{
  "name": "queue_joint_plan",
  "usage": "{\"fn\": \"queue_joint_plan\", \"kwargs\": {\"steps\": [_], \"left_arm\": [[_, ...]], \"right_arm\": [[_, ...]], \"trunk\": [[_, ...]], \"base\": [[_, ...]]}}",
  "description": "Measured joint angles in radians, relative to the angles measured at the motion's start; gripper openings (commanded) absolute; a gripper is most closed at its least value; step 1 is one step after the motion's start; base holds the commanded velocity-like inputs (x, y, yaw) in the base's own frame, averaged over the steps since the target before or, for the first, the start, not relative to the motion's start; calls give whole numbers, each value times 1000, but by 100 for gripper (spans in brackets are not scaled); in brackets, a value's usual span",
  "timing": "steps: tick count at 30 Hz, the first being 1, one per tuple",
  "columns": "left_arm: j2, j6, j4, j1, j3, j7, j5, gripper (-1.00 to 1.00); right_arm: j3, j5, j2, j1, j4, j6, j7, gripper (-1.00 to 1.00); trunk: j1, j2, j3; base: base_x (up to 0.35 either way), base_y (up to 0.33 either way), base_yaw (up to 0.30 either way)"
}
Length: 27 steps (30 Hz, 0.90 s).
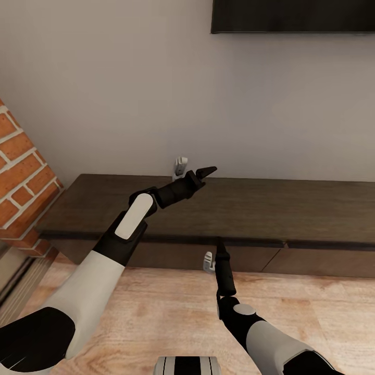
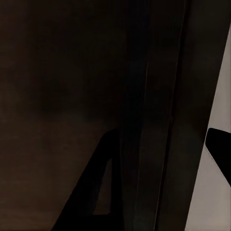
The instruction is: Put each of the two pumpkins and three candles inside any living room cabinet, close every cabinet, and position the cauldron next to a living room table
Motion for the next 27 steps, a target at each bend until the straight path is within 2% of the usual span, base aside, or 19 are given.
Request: {"fn": "queue_joint_plan", "kwargs": {"steps": [16,17,18,22,27], "left_arm": [[0,-1,0,0,0,-1,0,100],[0,-1,0,0,-1,0,0,100],[0,-1,0,0,-1,0,0,100],[0,-1,0,0,-1,-1,0,100],[0,-1,0,0,-1,0,0,100]], "right_arm": [[2,-4,0,1,0,1,0,-100],[6,-8,0,1,2,2,-4,-100],[24,-40,0,2,-6,9,-15,-100],[34,-57,0,1,-11,15,-33,-100],[23,-67,0,1,-13,7,-34,-100]], "trunk": [[0,0,0],[0,0,0],[0,0,0],[0,0,0],[0,0,0]], "base": [[0,0,0],[0,0,0],[0,0,0],[0,0,0],[0,0,0]]}}
